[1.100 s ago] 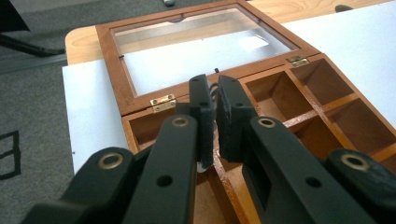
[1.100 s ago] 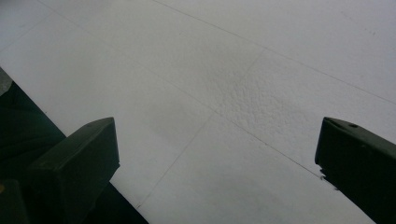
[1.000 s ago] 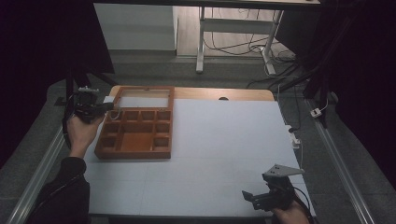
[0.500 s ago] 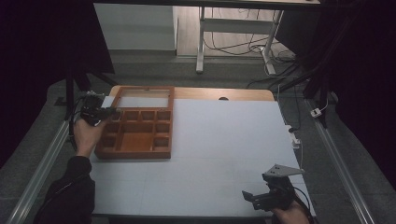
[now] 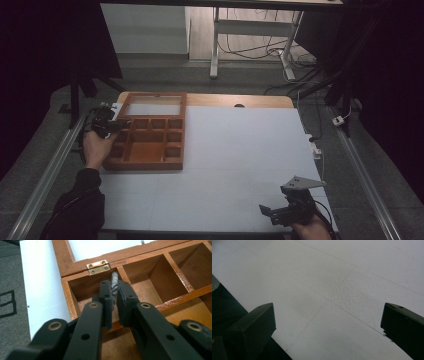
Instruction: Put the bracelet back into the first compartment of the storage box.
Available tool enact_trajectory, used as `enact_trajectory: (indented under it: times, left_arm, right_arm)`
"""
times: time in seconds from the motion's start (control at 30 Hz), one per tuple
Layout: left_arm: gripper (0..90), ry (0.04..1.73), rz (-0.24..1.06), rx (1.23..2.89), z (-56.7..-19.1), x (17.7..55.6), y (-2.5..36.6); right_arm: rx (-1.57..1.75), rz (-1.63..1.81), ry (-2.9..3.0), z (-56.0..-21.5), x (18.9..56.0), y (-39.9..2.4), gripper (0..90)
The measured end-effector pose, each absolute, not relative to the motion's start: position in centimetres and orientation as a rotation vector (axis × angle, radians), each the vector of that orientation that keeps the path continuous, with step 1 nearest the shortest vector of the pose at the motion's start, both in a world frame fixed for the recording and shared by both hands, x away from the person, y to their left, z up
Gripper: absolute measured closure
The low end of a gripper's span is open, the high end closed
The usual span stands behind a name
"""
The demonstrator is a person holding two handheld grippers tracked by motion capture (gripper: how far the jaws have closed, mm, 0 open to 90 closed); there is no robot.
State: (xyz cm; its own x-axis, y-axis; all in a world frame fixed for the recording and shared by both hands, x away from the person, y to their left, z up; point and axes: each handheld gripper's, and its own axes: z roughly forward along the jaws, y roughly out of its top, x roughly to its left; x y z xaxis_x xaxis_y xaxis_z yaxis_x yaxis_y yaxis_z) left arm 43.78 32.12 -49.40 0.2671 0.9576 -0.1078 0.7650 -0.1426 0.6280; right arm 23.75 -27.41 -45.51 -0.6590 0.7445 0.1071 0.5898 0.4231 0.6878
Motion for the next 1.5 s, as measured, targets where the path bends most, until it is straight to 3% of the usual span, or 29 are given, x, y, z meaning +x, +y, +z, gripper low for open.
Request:
enact_trajectory:
  times: [0.6, 1.5]
  left_arm:
    - [64.9, 1.505, 0.412, 1.901, -48.4, 43.1, 32.1]
    - [38.4, 1.308, 0.398, 1.853, -46.1, 40.2, 31.3]
  right_arm:
    - [1.163, 1.058, 2.463, -45.5, 23.7, -27.4, 0.0]
    - [1.14, 1.058, 2.464, -45.5, 23.6, -27.3, 0.0]
